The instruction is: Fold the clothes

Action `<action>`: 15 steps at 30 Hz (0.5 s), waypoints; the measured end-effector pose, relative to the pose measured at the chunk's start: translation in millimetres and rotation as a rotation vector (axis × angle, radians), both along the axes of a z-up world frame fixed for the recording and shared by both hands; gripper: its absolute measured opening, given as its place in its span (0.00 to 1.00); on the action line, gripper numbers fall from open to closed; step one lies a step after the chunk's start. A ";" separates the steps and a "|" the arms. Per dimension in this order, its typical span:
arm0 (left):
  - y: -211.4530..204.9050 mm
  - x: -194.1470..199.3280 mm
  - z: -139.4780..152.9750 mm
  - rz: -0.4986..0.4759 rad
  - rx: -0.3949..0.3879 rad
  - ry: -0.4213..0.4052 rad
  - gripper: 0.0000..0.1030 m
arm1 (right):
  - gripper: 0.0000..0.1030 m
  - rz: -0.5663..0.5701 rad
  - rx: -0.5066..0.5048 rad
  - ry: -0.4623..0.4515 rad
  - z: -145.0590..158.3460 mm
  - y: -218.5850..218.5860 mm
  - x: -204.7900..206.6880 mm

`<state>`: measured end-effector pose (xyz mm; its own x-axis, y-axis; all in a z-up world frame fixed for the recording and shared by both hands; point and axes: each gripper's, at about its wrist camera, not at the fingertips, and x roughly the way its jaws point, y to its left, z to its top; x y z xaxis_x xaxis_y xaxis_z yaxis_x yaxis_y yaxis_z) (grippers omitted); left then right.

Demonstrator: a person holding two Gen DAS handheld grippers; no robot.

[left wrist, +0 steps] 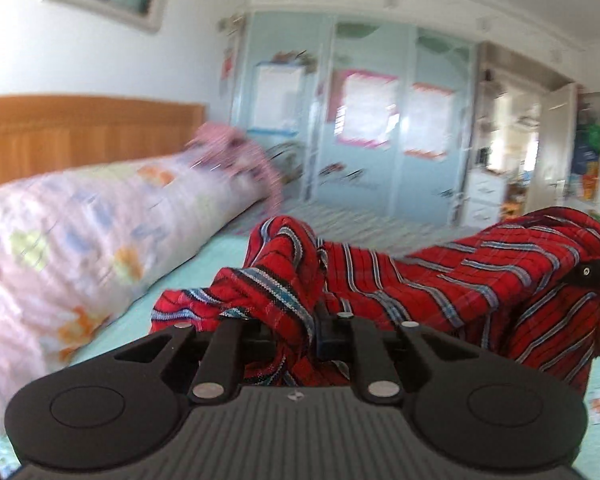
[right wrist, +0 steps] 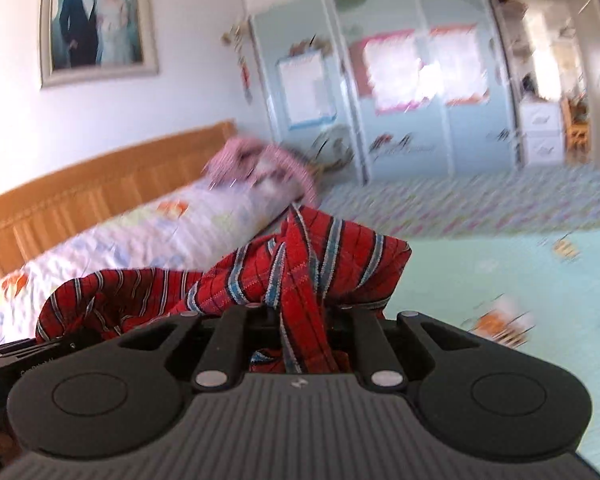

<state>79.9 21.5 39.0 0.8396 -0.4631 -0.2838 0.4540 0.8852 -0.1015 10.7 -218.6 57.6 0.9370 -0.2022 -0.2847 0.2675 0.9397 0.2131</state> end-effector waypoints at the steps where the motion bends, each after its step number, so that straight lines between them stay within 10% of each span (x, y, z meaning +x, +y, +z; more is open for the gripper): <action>1: -14.2 1.9 7.3 -0.024 -0.009 -0.011 0.15 | 0.13 -0.018 -0.014 -0.014 9.2 -8.7 -17.1; 15: -219.3 -29.2 95.2 -0.306 -0.028 -0.136 0.15 | 0.13 -0.311 -0.149 -0.181 96.9 -141.7 -175.7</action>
